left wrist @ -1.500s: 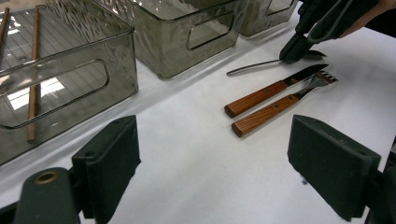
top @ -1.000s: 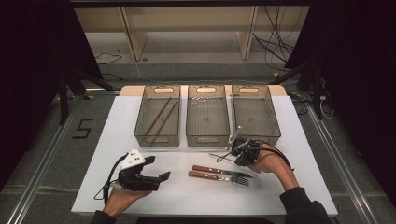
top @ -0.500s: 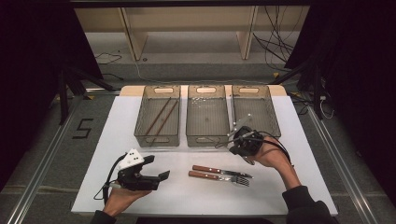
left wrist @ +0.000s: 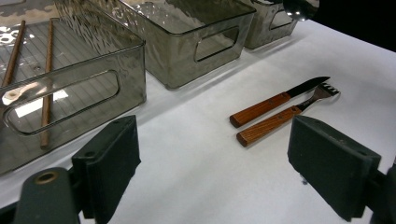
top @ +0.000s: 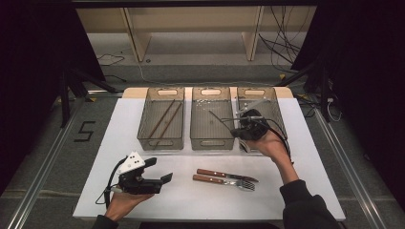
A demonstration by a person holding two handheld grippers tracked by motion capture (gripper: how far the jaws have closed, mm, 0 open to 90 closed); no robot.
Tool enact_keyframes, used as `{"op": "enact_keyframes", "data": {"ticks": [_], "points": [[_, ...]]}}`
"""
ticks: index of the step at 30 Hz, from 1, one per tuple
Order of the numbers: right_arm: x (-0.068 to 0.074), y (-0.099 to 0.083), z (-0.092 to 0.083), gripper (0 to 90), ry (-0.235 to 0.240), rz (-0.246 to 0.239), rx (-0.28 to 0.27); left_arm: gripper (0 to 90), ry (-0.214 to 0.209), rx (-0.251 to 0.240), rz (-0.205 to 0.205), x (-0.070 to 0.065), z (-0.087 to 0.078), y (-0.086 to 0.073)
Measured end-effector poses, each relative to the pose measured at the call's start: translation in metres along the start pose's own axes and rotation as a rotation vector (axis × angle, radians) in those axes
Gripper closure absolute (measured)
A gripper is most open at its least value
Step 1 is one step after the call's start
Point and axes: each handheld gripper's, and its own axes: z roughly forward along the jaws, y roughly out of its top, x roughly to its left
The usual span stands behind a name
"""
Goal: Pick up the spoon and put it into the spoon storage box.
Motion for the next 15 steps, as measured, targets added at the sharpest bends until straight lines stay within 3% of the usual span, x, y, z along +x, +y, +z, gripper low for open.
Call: {"op": "enact_keyframes", "data": {"ticks": [15], "points": [[-0.014,0.036,0.017,90.0,-0.041,0.099,-0.040,16.4,0.001,-0.018,-0.006,0.001,-0.001,-0.001]]}}
